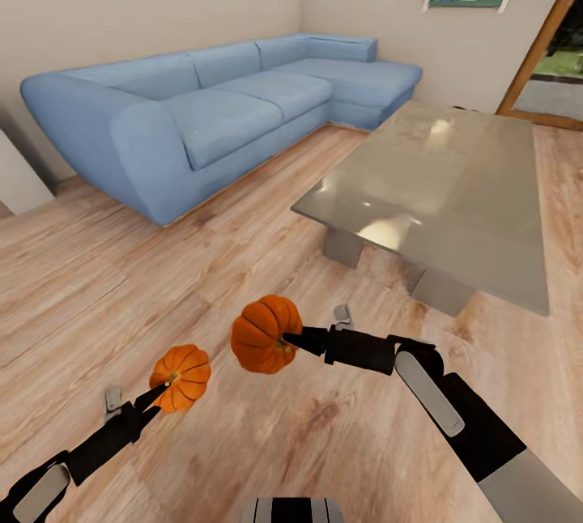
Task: Place each of the two pumpkins and all three candles from the living room inside a cabinet in the living room (use any cabinet), then make sure every cabinet is closed, and position the cauldron so it is next to a table in the living room.
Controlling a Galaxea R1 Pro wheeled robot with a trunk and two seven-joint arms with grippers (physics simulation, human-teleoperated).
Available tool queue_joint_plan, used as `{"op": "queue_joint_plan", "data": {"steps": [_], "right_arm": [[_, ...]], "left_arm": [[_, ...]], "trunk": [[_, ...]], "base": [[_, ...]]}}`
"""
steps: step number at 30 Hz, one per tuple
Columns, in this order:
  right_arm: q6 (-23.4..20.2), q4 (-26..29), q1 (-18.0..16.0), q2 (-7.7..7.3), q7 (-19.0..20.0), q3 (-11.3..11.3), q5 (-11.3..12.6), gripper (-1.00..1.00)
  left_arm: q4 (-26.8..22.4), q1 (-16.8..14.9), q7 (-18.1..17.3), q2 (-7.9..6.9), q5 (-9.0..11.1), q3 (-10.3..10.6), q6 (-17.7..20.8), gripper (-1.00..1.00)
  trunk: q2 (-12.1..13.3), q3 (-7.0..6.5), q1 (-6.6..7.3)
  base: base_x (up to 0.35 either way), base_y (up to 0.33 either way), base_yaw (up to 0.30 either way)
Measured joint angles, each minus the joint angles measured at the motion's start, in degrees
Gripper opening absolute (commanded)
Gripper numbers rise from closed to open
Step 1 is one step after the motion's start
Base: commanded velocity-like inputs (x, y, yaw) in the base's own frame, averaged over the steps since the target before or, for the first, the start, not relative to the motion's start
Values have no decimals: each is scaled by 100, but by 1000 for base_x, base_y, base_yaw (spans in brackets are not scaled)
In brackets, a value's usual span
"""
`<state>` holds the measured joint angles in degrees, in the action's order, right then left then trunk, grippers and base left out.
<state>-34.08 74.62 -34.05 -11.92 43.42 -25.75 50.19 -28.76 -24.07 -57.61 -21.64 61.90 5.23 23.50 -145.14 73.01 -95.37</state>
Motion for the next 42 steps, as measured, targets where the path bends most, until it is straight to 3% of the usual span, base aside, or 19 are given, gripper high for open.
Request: {"op": "queue_joint_plan", "data": {"steps": [10, 21, 34, 42], "right_arm": [[8, -46, 0, 0, 3, 0, -10, -100], [10, -119, 0, 0, 285, -1, -37, -100], [18, -238, 1, -1, 459, 8, -40, -100], [14, -346, 1, 0, 489, 10, -7, -100]], "left_arm": [[1, 9, -153, 0, -2, -2, -4, -100], [2, 11, -179, -1, -14, 2, -12, -100], [5, 10, -179, 8, -24, 7, -16, -100], [1, 16, -283, 1, 2, 0, -5, -100]], "trunk": [[3, -111, 3], [3, -140, 1], [3, -181, 1], [3, -227, 5]], "base": [[-34, 0, -218], [-321, 0, -79], [-336, 0, -256], [-71, 0, -254]]}}
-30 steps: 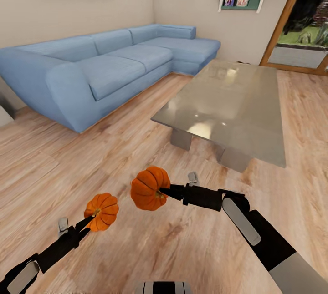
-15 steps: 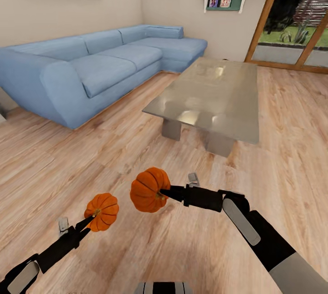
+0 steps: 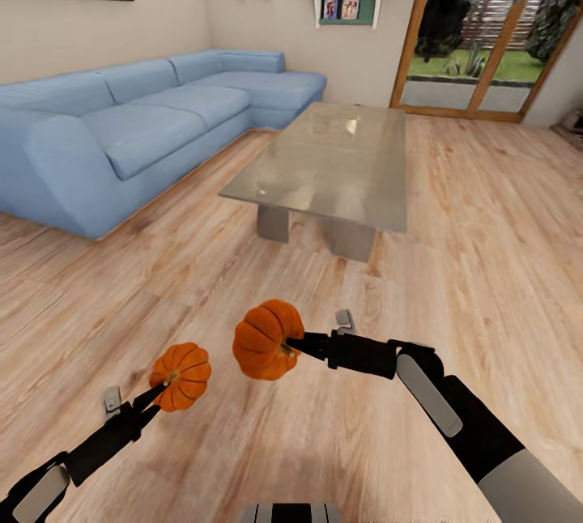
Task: Place each of the two pumpkins and all three candles from the living room inside a cabinet in the living room (use any cabinet), then make sure every cabinet is closed, and position the cauldron so it is next to a table in the living room.
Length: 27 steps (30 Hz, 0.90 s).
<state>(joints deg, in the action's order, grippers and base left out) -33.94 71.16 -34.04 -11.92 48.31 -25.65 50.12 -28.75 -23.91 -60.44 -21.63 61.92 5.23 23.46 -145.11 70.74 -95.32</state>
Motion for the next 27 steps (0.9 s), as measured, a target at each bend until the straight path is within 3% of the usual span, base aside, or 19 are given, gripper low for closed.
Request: {"op": "queue_joint_plan", "data": {"steps": [8, 18, 23, 27], "right_arm": [[2, -20, 0, 2, 1, 0, 4, -100], [16, -171, 0, 13, 2, 6, 0, -100], [9, -248, 0, 17, 3, 9, 8, -100], [5, -261, 0, 18, 3, 9, 8, -100]], "left_arm": [[2, 3, -67, 7, -15, 3, -7, -100], [2, 3, -52, 2, -9, -2, 11, -100], [-4, 3, -24, 1, -74, 10, 474, -100], [-22, 1, -8, 0, -110, 10, 625, -100]], "trunk": [[0, -48, 0], [13, -330, 26], [20, -472, 39], [25, -585, 49]], "base": [[-2, 0, -250], [0, 0, -247], [0, 0, -244], [0, 0, -240]]}}
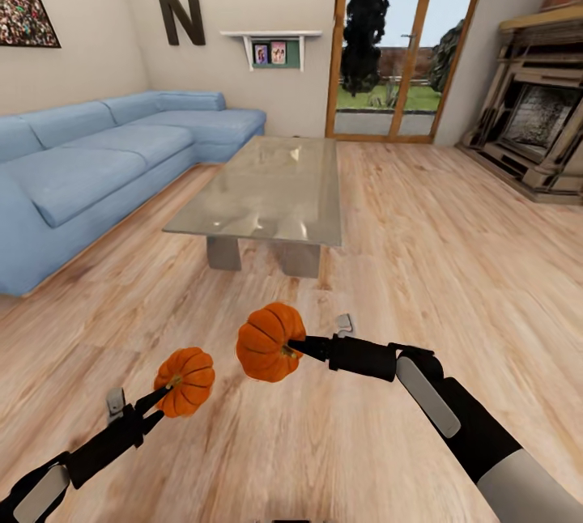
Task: Place each of the two pumpkins and all three candles from the living room inside a cabinet in the living room (use any cabinet), then make sure every cabinet is closed, and position the cauldron so it is next to a table in the living room.
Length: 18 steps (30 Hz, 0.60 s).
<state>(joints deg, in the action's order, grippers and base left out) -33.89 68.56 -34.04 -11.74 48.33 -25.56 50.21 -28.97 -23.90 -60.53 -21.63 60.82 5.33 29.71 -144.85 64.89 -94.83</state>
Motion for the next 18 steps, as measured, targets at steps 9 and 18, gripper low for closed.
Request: {"op": "queue_joint_plan", "data": {"steps": [9, 18], "right_arm": [[2, -32, -1, 1, -7, 0, -3, -100], [4, -85, 0, 0, -3, -1, -12, -100]], "left_arm": [[-26, -15, 104, -9, 1, -3, 48, -100], [-30, -16, 110, -9, -10, 11, 41, -100]], "trunk": [[12, -252, 21], [25, -458, 43]], "base": [[-86, 0, -187], [-329, 0, -84]]}}
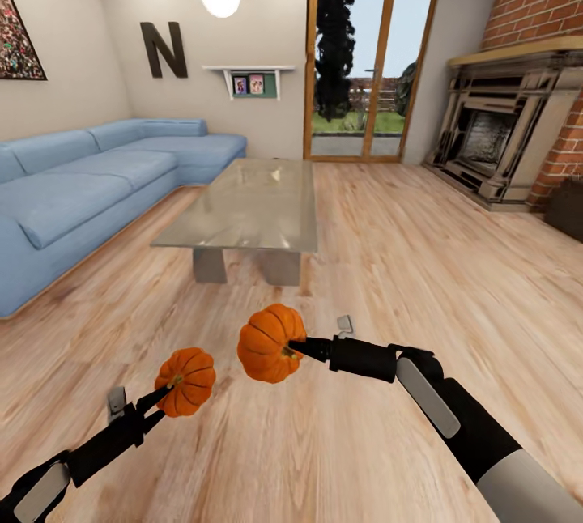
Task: Place each of the two pumpkins and all three candles from the living room inside a cabinet in the living room (use any cabinet), then make sure every cabinet is closed, and position the cauldron so it is next to a table in the living room.
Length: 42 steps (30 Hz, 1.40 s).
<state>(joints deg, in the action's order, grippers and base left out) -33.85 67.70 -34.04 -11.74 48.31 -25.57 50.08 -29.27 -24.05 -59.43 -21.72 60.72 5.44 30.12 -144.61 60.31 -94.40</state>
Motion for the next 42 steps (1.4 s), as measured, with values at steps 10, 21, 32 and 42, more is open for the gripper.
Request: {"op": "queue_joint_plan", "data": {"steps": [10, 21, 32, 42], "right_arm": [[14, -105, 0, -2, 140, 161, 97, -100], [-4, -318, 0, 0, 167, 319, 115, -100], [3, -544, 0, 3, 181, 328, 171, -100], [24, -846, -1, 4, 203, 454, 362, -100]], "left_arm": [[-7, 1, 9, 0, -9, 4, -5, -100], [-3, -10, 3, 8, -10, 11, -5, -100], [0, -12, -1, 18, 1, 14, -4, -100], [-2, -8, -1, 42, 11, 16, -3, -100]], "trunk": [[14, -243, 26], [28, -543, 58], [43, -857, 86], [56, -1148, 112]], "base": [[-314, 0, -247], [-33, 0, -255], [0, 0, -236], [0, 0, -221]]}}
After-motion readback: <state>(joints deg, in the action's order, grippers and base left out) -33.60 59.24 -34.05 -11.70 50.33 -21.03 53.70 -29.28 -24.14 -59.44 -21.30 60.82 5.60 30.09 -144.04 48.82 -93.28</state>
